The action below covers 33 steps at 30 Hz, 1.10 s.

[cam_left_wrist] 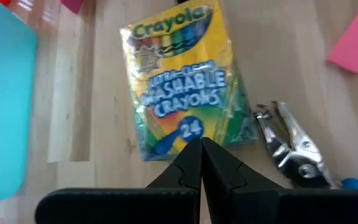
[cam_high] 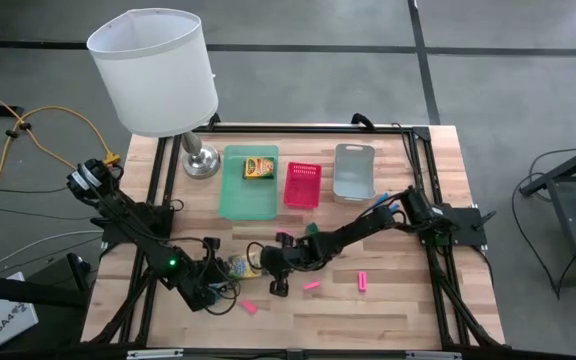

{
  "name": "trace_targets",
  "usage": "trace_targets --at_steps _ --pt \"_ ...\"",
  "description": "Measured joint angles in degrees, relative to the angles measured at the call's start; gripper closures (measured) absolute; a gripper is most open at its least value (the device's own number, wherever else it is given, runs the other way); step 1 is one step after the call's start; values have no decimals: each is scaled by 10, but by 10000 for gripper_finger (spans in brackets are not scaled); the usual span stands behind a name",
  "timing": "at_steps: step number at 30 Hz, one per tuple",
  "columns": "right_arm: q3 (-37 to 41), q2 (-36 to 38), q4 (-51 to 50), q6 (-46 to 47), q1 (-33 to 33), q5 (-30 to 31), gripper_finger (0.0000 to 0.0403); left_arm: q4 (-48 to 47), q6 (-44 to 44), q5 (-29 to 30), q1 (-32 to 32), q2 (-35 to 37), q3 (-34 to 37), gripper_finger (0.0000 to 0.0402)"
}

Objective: Pick & Place School Supplies
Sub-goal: Put the yellow crayon box into the green bin

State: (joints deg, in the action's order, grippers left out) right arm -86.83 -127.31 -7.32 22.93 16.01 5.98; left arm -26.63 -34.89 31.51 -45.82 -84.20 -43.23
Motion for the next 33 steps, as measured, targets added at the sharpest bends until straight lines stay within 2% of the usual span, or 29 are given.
trace_targets --at_steps 19,33 --pt "0 0 29 -13 -3 -2 400 -3 -61 -25 -6 0 23 401" --pt "0 0 55 -22 -3 -5 400 13 -61 -25 -10 0 31 401"
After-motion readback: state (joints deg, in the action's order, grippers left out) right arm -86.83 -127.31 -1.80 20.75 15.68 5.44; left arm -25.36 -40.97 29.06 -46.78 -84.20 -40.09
